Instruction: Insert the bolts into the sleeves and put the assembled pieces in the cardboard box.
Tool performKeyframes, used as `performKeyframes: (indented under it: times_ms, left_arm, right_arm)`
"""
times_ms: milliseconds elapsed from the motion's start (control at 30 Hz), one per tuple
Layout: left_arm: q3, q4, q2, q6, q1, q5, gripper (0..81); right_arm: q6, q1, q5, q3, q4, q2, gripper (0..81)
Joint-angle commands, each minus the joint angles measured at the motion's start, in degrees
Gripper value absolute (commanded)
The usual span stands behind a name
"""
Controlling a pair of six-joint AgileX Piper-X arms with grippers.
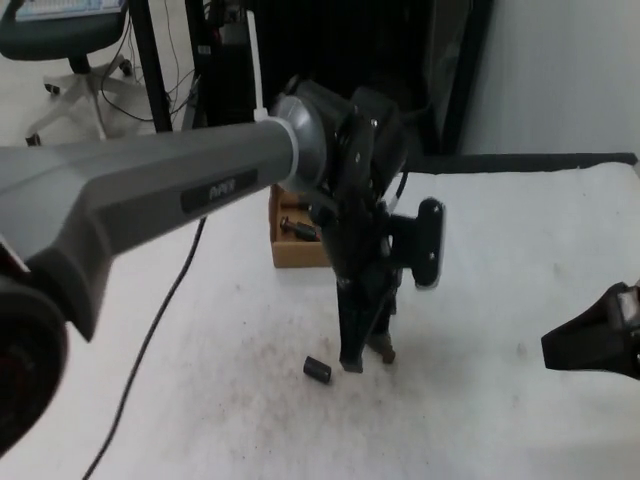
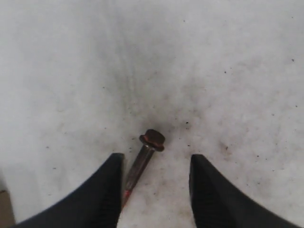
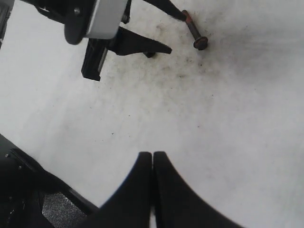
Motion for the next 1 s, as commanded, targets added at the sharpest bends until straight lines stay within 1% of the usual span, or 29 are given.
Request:
performKeyframes:
  times_ms: [0,67,333,567,733,900,933,967]
  left_arm:
    - [-0.34,0.06,-0.03,1.15,0.03,-1.57,42.5]
    - [-0.34,-1.05,0.47,2.37,0.03,-2.71,42.5]
    - [-0.34,-6.41,1.01,2.18,0.31,-2.71,42.5]
    - [-0.39,-3.22,3.34,1.66,0.31,-2.71,42.5]
    - [-0.39,-4.65,3.35,2.17,0.31,-2.57,42.5]
    - [-0.39,-4.52,4.06,2.05,0.31,-1.0,42.4]
    - [-0.39,-4.43,4.31,1.67,0.31,-1.0,41.5]
    - [-0.39,-4.13,4.61,1.55,0.31,-1.0,37.5]
  right_arm:
    - [0.07,0.07,-0.9,0.03,-0.35,-0.51,0.4]
    - [0.07,0.07,-0.9,0.03,-0.35,-0.51,0.4]
    - [0.07,0.07,-0.9,0.03,-0.35,-0.51,0.4]
    - [0.07,0.07,-0.9,0.03,-0.35,-0.51,0.4]
    - [0.07,0.07,-0.9,0.03,-0.35,-0.51,0.4]
    - [0.07,0.07,-0.9,0.03,-0.35,-0.51,0.4]
    - [0.07,0.07,-0.9,0.03,-0.35,-0.51,0.4]
    - [-0.34,0.07,-0.9,0.03,-0.21,-0.51,0.4]
